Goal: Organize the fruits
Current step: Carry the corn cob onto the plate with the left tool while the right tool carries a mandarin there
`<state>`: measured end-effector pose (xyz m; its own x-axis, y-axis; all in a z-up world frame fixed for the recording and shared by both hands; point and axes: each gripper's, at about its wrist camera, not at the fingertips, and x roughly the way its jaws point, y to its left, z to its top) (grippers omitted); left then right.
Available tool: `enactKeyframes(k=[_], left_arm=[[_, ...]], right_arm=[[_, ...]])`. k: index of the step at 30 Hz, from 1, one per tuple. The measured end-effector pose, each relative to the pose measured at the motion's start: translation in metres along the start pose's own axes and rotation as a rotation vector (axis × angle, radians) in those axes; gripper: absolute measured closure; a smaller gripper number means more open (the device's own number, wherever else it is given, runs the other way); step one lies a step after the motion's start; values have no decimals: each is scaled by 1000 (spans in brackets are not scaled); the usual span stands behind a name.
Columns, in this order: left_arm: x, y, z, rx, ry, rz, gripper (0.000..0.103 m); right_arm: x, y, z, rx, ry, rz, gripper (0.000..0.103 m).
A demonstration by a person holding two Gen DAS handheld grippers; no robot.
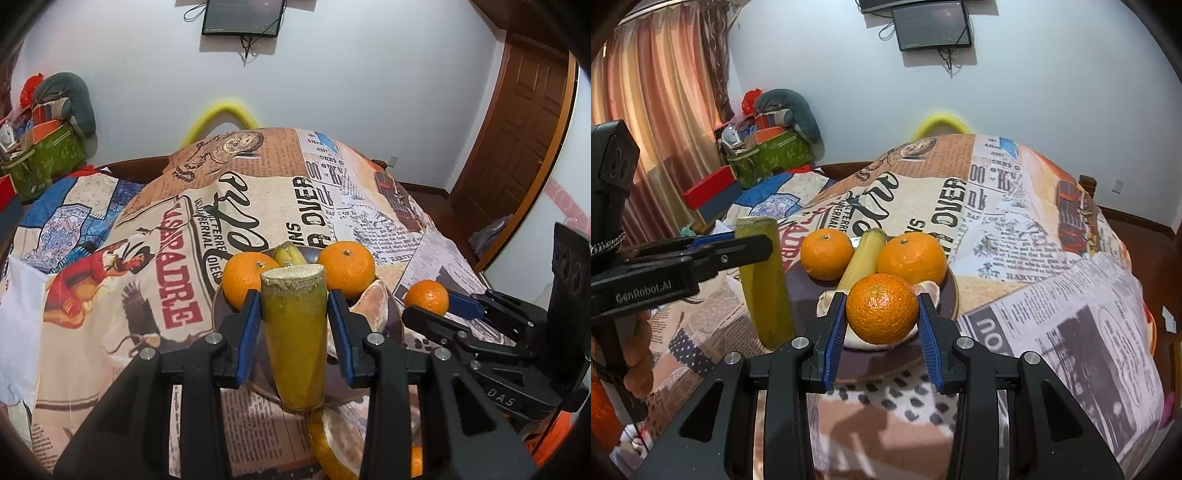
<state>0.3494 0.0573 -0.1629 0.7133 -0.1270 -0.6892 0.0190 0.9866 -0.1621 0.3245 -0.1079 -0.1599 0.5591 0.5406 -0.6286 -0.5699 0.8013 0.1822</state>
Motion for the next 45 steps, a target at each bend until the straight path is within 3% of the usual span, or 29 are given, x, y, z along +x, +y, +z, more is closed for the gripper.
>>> enactKeyframes(k=[14, 20, 30, 34, 45], left_arm=[[49, 17, 17, -56, 65, -46, 66], [58, 25, 17, -70, 93, -23, 66], [57, 15, 13, 5, 84, 12, 62], [56, 14, 12, 11, 100, 1, 57], [35, 15, 6, 14, 96, 27, 57]], right_arm=[[39, 2, 16, -48, 47, 46, 68], [49, 3, 14, -59, 71, 67, 68], [60, 0, 10, -55, 121, 56, 68], [57, -1, 11, -53, 123, 44, 55], [41, -3, 8, -51, 108, 26, 55]])
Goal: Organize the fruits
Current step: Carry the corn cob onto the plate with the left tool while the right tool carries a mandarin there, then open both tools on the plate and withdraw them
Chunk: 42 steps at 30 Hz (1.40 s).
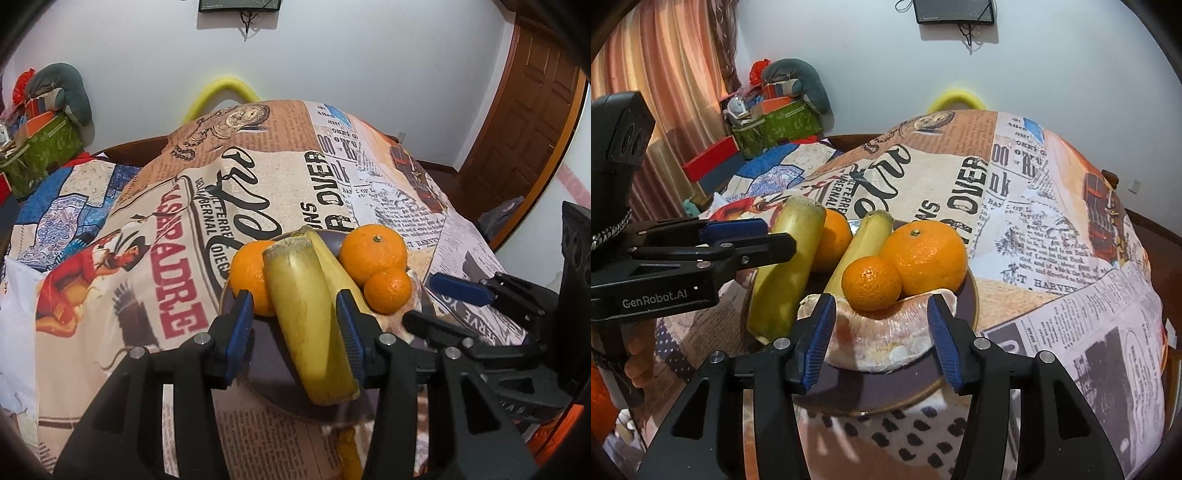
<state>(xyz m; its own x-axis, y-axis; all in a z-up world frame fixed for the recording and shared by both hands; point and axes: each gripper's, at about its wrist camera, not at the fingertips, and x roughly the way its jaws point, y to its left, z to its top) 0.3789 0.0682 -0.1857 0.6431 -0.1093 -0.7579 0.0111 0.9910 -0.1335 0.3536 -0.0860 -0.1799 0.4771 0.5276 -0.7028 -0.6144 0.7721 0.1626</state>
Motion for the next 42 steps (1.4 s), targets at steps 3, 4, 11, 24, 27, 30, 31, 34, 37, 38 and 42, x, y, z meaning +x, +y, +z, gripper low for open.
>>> enactKeyframes(k=[3, 4, 11, 24, 27, 30, 31, 34, 37, 38, 42], left_arm=[[-17, -1, -4, 4, -16, 12, 57], [-25, -2, -6, 5, -24, 13, 57], [-77, -12, -18, 15, -77, 8, 57], [-124, -17, -74, 49, -47, 18, 51], [-119, -15, -89, 51, -16, 21, 51], [-111, -15, -106, 52, 22, 23, 51], [-108, -15, -111, 56, 32, 20, 51], [-97, -14, -126, 54, 72, 17, 51], [-85, -15, -137, 55, 109, 15, 51], [-82, -15, -140, 54, 115, 16, 51], [-68, -14, -148, 53, 143, 9, 58]], right_arm=[[-13, 2, 0, 2, -16, -13, 55], [-21, 4, 0, 6, -26, -17, 55], [-69, 19, -5, 34, -91, -8, 55], [-104, 62, -39, -12, -84, -13, 55], [-102, 68, -51, -8, -62, -5, 55], [-101, 75, -63, -5, -42, 4, 55], [-101, 76, -67, -6, -34, 5, 55], [-98, 80, -76, -8, -11, 10, 55], [-93, 80, -83, -6, 11, 11, 55], [-93, 81, -86, -4, 16, 12, 55], [-85, 80, -90, 6, 39, 13, 55]])
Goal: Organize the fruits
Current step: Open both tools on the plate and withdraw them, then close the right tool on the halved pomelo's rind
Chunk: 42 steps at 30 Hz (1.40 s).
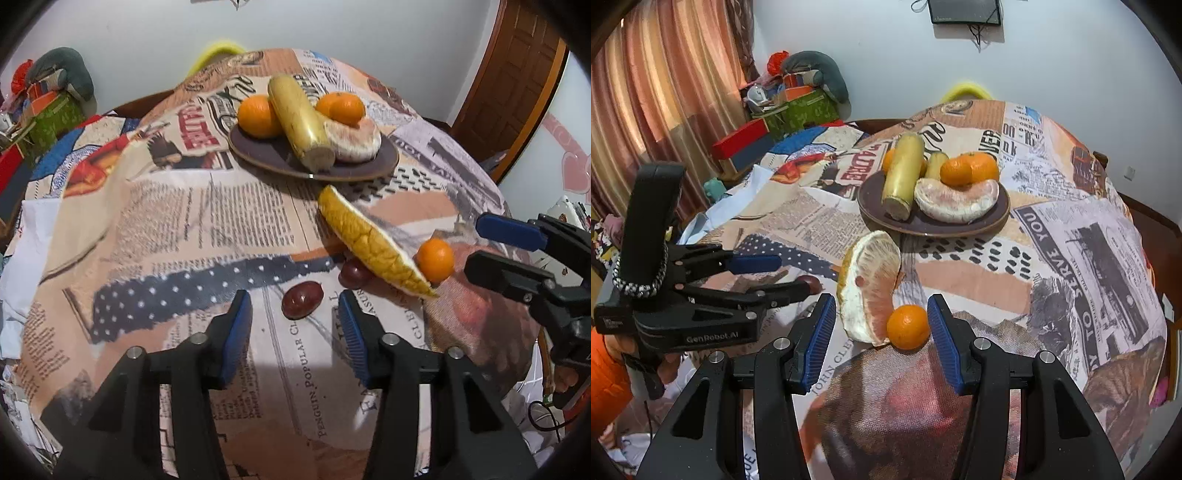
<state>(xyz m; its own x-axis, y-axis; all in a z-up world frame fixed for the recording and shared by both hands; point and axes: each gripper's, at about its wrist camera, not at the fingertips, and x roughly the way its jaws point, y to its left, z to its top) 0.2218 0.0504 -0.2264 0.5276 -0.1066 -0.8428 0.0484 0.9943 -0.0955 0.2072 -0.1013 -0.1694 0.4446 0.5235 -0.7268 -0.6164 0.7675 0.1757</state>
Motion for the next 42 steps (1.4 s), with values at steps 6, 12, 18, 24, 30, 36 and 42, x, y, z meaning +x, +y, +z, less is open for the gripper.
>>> enactKeyframes(k=[6, 12, 18, 24, 30, 36, 42], left_arm=[[8, 0, 0, -1, -18, -5, 69], [8, -1, -2, 12, -34, -25, 82], [-2, 16, -1, -21, -60, -34, 83], [-10, 37, 0, -62, -84, -27, 83], [-9, 45, -3, -79, -85, -28, 83], [-9, 42, -2, -89, -90, -37, 83], [-13, 35, 4, -75, -107, -34, 83]], right_arm=[[7, -1, 0, 15, 17, 11, 55], [16, 1, 6, 16, 27, 22, 55], [33, 7, 17, 15, 50, 32, 55], [52, 15, 25, 26, 74, 48, 54], [72, 19, 26, 26, 114, 27, 53], [79, 11, 27, 46, 145, 26, 53], [78, 1, 23, 110, 145, 85, 56]])
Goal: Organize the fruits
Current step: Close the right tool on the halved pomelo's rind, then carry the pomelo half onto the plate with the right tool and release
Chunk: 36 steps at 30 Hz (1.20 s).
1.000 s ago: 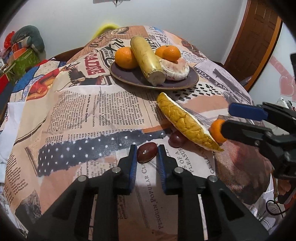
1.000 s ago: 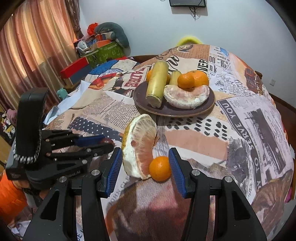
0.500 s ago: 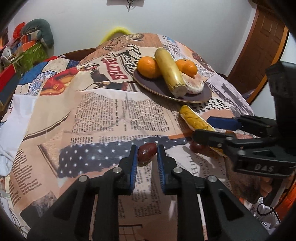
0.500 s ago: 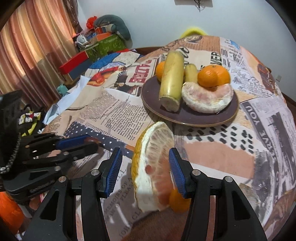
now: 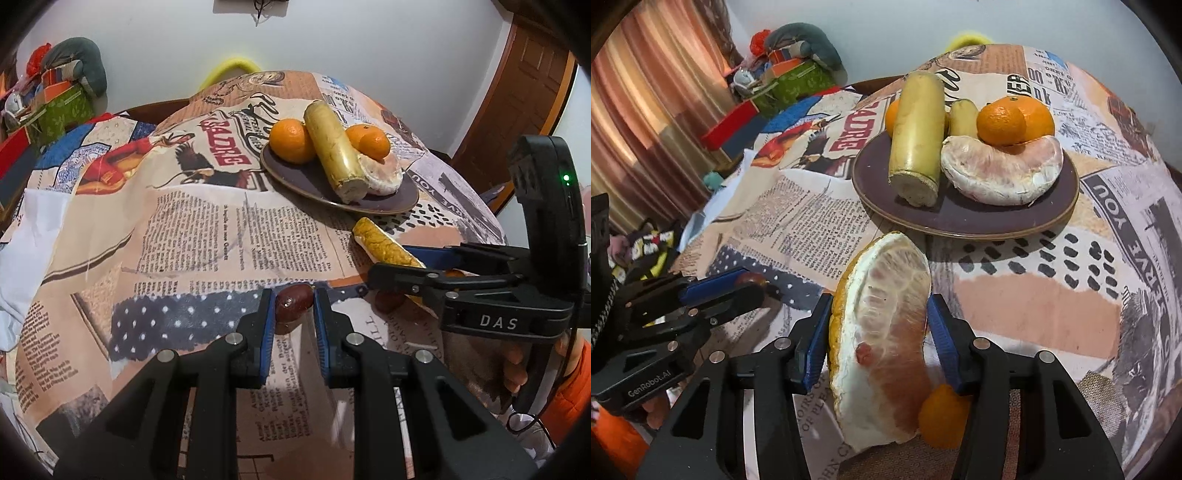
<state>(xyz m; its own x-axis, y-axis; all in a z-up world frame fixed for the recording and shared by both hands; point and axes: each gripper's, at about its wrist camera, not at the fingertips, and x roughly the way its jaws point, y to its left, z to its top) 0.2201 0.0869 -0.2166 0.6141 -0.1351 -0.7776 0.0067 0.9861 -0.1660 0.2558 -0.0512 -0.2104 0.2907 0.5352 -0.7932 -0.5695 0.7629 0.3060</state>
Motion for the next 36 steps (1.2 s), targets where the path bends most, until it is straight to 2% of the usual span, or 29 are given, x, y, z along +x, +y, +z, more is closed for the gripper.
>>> enactKeyframes(k=[8, 18, 25, 36], left_arm=[[-8, -4, 5, 7, -20, 6, 83], [-21, -9, 24, 14, -73, 8, 83], [-22, -9, 46, 2, -111, -2, 83], [6, -5, 91, 1, -136, 1, 83]], right_arm=[[-13, -1, -1, 14, -43, 41, 57], [-48, 7, 12, -50, -168, -52, 57], [-65, -6, 27, -56, -234, -93, 57], [-70, -25, 50, -60, -290, -142, 57]])
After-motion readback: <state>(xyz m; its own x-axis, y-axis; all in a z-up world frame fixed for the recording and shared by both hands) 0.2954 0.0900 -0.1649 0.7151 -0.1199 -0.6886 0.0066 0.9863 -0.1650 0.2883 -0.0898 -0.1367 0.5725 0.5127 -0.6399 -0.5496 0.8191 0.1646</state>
